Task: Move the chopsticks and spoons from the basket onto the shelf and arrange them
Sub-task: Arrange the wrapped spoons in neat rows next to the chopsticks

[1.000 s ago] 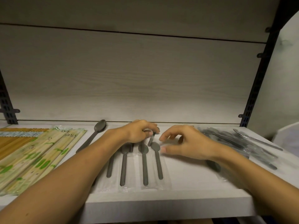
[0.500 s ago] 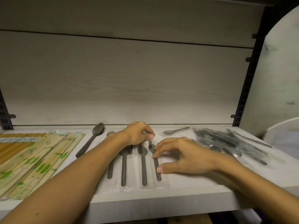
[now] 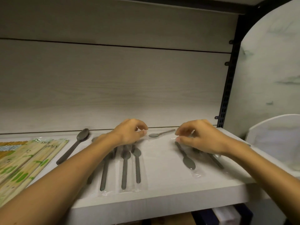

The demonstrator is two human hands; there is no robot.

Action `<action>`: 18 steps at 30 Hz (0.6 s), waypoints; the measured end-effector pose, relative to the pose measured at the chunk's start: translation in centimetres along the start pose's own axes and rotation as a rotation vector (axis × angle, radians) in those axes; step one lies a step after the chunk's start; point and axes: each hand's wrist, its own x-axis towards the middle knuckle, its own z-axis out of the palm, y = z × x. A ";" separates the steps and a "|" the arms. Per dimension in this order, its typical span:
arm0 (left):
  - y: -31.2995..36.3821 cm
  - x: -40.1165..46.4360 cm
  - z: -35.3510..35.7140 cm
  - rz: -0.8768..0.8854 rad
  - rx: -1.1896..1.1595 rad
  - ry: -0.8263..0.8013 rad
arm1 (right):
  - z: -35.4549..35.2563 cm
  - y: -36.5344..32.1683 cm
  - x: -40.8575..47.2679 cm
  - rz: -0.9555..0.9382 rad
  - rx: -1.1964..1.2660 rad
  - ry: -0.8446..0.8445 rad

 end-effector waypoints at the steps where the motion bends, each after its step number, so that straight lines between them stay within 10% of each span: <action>1: 0.5 0.4 0.3 0.003 0.032 -0.014 | -0.4 0.6 -0.3 0.008 -0.028 0.017; 11: 2.8 2.2 3.0 -0.028 0.302 -0.036 | 0.8 1.2 -4.2 -0.035 -0.185 -0.165; 18: 3.6 1.3 1.4 -0.127 0.080 0.131 | 0.8 1.4 -3.8 -0.047 -0.170 -0.080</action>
